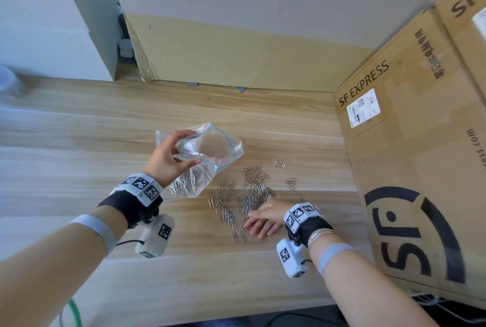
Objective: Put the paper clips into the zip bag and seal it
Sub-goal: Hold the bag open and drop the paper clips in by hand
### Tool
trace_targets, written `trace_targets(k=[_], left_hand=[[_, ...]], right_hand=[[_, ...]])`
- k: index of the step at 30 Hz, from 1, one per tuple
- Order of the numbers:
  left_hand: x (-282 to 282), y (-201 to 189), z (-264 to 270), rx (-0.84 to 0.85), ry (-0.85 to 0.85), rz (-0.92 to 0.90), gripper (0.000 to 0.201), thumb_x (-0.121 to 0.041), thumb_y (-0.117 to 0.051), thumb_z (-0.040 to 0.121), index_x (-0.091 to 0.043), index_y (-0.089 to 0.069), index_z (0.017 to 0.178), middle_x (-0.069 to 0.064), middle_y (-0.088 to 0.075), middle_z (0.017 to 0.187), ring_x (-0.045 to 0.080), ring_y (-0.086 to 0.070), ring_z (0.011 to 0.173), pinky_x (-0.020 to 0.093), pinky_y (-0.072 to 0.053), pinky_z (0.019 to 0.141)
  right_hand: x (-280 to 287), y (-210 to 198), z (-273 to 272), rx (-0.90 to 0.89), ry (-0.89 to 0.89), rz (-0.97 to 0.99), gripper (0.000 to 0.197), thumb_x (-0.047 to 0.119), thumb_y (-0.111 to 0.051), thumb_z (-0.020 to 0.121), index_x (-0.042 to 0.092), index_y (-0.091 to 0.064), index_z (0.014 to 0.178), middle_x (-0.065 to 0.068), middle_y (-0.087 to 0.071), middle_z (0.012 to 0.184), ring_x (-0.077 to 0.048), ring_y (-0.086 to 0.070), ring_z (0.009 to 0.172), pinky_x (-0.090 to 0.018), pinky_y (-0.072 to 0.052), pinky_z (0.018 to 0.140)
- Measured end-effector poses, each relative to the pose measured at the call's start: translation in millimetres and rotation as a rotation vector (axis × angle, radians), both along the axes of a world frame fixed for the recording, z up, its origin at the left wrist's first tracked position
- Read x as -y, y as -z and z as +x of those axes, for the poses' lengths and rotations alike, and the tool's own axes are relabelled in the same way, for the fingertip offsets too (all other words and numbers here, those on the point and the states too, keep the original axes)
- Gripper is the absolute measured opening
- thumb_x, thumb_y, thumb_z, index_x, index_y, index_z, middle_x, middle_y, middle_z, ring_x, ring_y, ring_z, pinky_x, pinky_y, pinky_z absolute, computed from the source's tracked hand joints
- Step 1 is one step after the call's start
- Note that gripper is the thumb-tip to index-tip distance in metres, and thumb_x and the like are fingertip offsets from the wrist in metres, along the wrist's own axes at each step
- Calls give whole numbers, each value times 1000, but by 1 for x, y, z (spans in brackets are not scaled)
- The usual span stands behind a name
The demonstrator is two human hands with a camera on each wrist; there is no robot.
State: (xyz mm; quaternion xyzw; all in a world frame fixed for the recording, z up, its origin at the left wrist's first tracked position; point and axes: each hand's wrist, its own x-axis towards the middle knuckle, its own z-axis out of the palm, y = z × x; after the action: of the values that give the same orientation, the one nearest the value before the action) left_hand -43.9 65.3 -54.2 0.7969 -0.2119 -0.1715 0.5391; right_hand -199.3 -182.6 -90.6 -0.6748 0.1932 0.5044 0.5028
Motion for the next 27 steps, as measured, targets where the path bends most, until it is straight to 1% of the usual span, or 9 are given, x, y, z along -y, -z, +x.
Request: trace_targets(k=[4,8,10,12,14,20,23,26,27], left_hand=[[0,1,1,1,-8,-1,72,-10,-76,70,-67,-43,98,-47,-46,109,23,-59,94,45,-52,83],[1,2,2,-3,-7,-7,72,-9,-75,69,-67,-43,98,-47,-47,109,20,-58,96,45,-51,85],[2,3,3,-5,-8,-9,72,-8,-75,69,-67,-44,97,-47,-47,108,20,-58,97,44,-51,85],[3,3,3,-5,-8,-11,73,-8,-75,69,-68,-43,96,-47,-47,108,20,-58,98,41,-52,85],[3,4,4,-6,-19,-27,73,-7,-76,69,-68,-44,96,-46,-48,107,19,-57,102,39,-51,84],[2,4,6,-14,-20,-25,74,-9,-75,70,-70,-42,95,-48,-48,106,17,-58,96,34,-49,79],[1,5,7,-14,-21,-26,73,-9,-76,70,-68,-43,95,-47,-49,107,12,-57,98,33,-50,78],[0,6,7,-21,-21,-19,71,-10,-76,70,-67,-43,96,-46,-48,107,-6,-55,91,33,-50,77],[-1,6,7,-22,-23,-18,71,-10,-76,70,-67,-43,96,-46,-48,107,-7,-54,92,33,-50,77]], right_hand=[[5,2,11,96,79,-15,28,43,-46,91,27,-68,96,4,-72,91,-10,-68,75,-22,-50,70],[12,0,24,205,206,-35,23,33,-46,93,25,-66,101,2,-71,92,-11,-67,78,-22,-51,71],[12,-1,25,162,214,-6,24,33,-48,92,20,-68,96,0,-72,85,-15,-68,75,-22,-53,68],[8,2,19,47,148,33,29,36,-49,91,14,-69,91,-1,-73,77,-15,-68,69,-20,-54,61],[2,9,10,-13,79,43,33,39,-48,91,15,-70,87,1,-73,73,-13,-68,65,-18,-52,56],[1,6,17,139,221,-7,26,30,-46,94,16,-67,87,1,-71,77,-11,-67,68,-19,-52,62],[-8,0,22,58,113,72,28,32,-49,92,11,-68,91,1,-72,74,-12,-68,65,-18,-53,58],[-31,0,22,-24,-61,119,32,37,-52,89,9,-66,96,-2,-70,81,-12,-67,66,-17,-53,56],[-39,2,21,-52,-102,131,33,38,-53,88,9,-66,97,-4,-70,83,-12,-67,66,-17,-52,55]])
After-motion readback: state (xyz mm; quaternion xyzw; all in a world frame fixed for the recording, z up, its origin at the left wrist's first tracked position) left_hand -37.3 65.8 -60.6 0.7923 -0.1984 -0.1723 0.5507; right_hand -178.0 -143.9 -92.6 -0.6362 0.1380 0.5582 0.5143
